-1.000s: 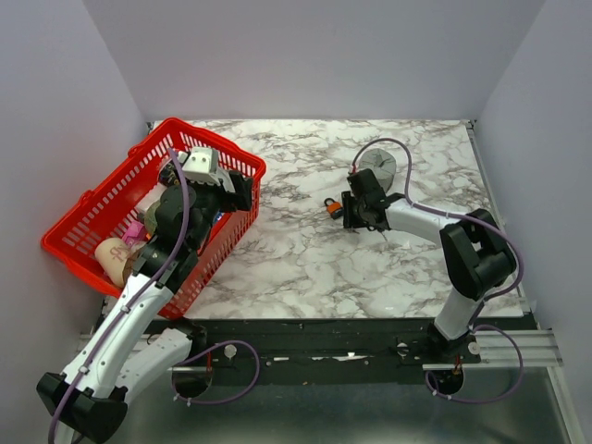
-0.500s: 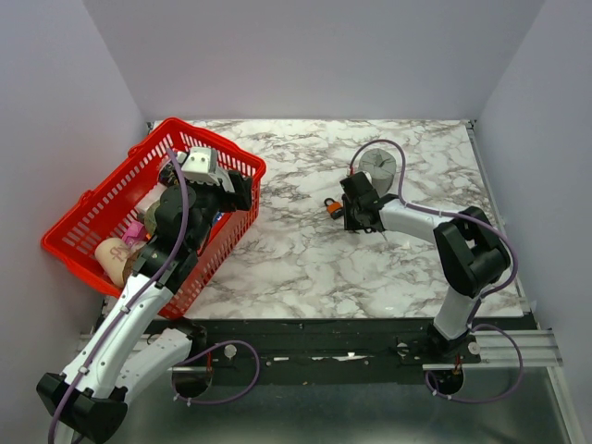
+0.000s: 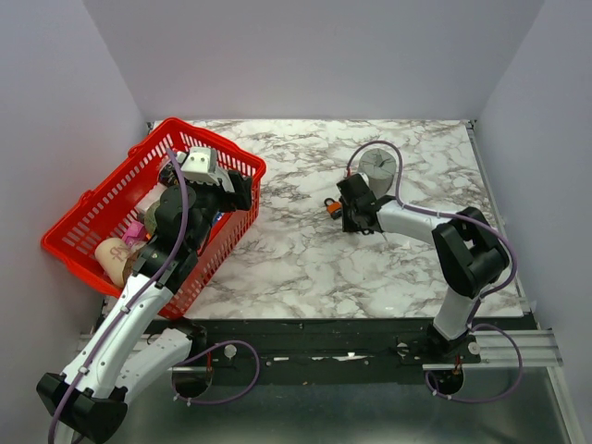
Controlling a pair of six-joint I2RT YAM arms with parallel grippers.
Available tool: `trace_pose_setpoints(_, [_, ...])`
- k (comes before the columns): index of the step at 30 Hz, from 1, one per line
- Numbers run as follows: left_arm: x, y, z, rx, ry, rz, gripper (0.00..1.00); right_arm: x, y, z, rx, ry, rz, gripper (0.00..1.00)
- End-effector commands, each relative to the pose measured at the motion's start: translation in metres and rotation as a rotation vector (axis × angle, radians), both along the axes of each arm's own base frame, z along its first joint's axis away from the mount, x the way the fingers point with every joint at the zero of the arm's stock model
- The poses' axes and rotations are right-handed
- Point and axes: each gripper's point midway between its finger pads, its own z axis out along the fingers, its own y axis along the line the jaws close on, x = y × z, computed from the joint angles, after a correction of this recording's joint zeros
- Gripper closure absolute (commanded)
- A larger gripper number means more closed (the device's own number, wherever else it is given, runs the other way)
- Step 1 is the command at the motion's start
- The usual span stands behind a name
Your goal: Unlock with the key
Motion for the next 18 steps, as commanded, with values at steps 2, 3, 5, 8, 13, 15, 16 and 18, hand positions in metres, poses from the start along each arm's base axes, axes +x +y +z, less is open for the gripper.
trace_pose_setpoints(2, [0.000, 0.003, 0.004, -0.018, -0.013, 0.020, 0.02, -0.003, -0.001, -0.005, -0.037, 0.009, -0.025, 0.64])
trace_pose_setpoints(3, [0.000, 0.003, 0.005, -0.020, -0.017, 0.018, 0.01, -0.004, -0.002, -0.006, -0.044, 0.010, -0.030, 0.64])
trace_pose_setpoints(5, [0.000, 0.002, 0.005, -0.021, -0.015, 0.018, 0.01, -0.006, -0.002, -0.008, -0.050, 0.018, -0.030, 0.65])
trace_pose_setpoints(8, [0.000, 0.002, 0.004, -0.021, -0.014, 0.017, 0.02, -0.006, -0.003, -0.010, -0.055, 0.020, -0.044, 0.69])
trace_pose_setpoints(13, [-0.001, -0.002, 0.004, -0.026, -0.010, 0.000, 0.02, -0.007, -0.002, -0.008, -0.039, 0.021, -0.056, 0.86])
trace_pose_setpoints(15, [-0.002, -0.002, 0.004, -0.026, -0.009, -0.003, 0.02, -0.008, 0.001, -0.007, -0.023, 0.026, -0.050, 0.94])
trace_pose_setpoints(16, [-0.002, -0.003, 0.004, -0.027, -0.009, -0.004, 0.02, -0.007, 0.004, -0.003, -0.008, 0.020, -0.050, 0.96])
trace_pose_setpoints(18, [-0.002, -0.003, 0.004, -0.024, -0.011, -0.009, 0.02, -0.009, 0.008, 0.004, 0.021, 0.018, -0.038, 0.99])
